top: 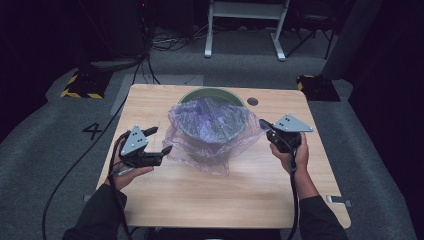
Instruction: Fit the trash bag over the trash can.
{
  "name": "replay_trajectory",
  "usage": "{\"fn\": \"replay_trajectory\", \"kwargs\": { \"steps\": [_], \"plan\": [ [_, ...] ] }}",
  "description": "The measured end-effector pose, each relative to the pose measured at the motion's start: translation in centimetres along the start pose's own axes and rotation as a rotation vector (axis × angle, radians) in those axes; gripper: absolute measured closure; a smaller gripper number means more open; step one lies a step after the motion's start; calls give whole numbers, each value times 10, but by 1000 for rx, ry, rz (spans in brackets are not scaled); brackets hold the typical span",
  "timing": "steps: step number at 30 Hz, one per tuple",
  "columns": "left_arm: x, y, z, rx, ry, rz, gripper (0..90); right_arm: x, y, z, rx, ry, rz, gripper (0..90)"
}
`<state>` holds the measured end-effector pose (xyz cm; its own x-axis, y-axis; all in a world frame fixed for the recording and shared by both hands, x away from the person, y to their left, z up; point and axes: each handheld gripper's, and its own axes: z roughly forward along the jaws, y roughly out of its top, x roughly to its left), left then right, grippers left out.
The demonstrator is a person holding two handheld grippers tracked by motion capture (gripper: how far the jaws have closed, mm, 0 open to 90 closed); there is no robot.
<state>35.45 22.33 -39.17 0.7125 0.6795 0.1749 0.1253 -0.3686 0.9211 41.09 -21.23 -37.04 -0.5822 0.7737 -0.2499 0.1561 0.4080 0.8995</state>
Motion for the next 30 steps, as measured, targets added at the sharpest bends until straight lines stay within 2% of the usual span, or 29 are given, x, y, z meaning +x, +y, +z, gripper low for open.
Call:
{"fn": "replay_trajectory", "kwargs": {
  "steps": [2, 6, 7, 11, 14, 16, 18, 20, 22, 25, 30],
  "plan": [
    [-5, 3, -9, -9, -6, 19, 154, 1, 2, -1, -2, -4, -6, 900],
    [-14, 7, -19, -14, -23, 46, 152, 1, 5, -2, -2, -12, -21, 900],
    [-16, 8, -19, -14, -35, 50, 153, 2, 5, -2, -1, -12, -20, 900],
    [-30, 17, -12, 1, -51, 119, 153, 3, 9, 0, 0, -10, -27, 900],
    [-39, 22, 0, 27, -32, 183, 155, 4, 12, 0, -4, -12, -29, 900],
    [-42, 22, 9, 44, 15, 211, 179, 5, 14, 1, -5, -6, -37, 900],
    [-42, 22, 17, 70, 60, 246, 292, 6, 15, 2, -3, -5, -47, 900],
    [-40, 23, 23, 87, 83, 254, 391, 7, 16, 3, -1, -2, -52, 900],
    [-36, 23, 25, 87, 75, 258, 531, 7, 16, 3, -2, 0, -56, 900],
    [-28, 26, 22, 55, 53, 242, 712, 6, 16, 3, -2, 1, -54, 900],
    [-21, 32, 11, -8, 42, 206, 884, 3, 18, 4, -3, -1, -55, 900]
  ]
}}
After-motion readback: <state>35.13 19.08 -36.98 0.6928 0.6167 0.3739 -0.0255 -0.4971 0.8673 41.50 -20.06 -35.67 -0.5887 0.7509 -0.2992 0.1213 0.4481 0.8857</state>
